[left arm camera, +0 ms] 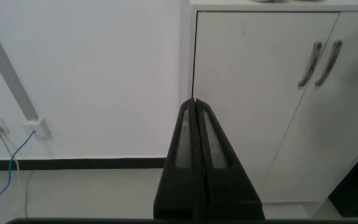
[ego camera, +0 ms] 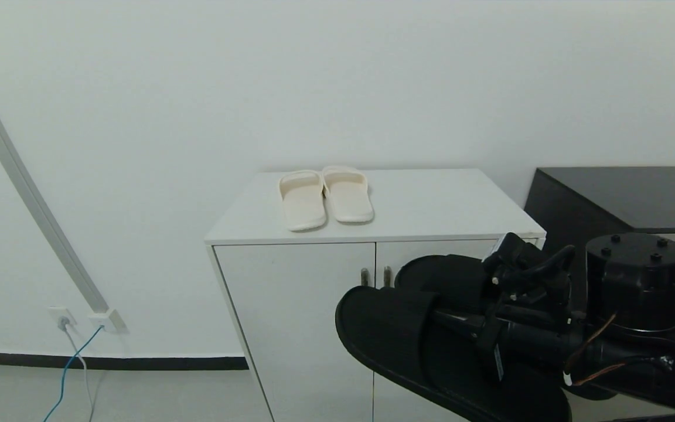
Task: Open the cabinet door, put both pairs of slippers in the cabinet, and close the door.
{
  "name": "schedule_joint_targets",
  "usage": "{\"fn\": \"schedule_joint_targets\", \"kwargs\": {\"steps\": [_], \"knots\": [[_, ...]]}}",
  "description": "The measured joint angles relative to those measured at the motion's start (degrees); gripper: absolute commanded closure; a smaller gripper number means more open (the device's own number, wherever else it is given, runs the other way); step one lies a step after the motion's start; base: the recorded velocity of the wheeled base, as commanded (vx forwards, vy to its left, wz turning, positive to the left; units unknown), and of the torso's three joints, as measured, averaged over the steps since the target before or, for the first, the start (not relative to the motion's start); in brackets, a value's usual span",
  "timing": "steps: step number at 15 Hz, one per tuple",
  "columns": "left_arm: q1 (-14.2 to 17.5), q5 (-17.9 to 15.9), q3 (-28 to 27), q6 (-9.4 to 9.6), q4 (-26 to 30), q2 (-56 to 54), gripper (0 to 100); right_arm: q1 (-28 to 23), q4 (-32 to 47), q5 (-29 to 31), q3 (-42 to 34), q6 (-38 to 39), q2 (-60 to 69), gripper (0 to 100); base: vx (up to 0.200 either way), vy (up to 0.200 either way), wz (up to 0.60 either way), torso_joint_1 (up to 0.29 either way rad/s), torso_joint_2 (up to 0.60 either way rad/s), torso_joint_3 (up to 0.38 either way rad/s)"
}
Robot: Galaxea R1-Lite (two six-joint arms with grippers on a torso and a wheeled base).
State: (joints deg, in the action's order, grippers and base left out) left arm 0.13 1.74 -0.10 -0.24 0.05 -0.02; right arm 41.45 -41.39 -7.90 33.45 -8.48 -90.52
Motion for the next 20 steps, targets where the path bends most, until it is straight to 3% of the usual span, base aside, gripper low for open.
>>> {"fn": "schedule_joint_targets", "kwargs": {"steps": [17, 18, 20], "knots": [[0.0, 0.1, 0.0, 0.35, 0.0, 0.0, 100, 0.1, -0.1, 0.2, -0.9, -0.1, -1.0, 100, 0.0, 0.0, 0.0, -0.13, 0.47, 0.343], [0.0, -0.1, 0.0, 0.32, 0.1, 0.0, 0, 0.1, 0.0, 0.2, -0.9, -0.1, -1.1, 100, 0.0, 0.0, 0.0, 0.002, 0.33, 0.276], [0.0, -0.5, 0.0, 0.34, 0.2, 0.0, 0, 0.1, -0.1, 0.2, -1.0, -0.1, -1.1, 100, 0.0, 0.0, 0.0, -0.001, 0.05, 0.016]]}}
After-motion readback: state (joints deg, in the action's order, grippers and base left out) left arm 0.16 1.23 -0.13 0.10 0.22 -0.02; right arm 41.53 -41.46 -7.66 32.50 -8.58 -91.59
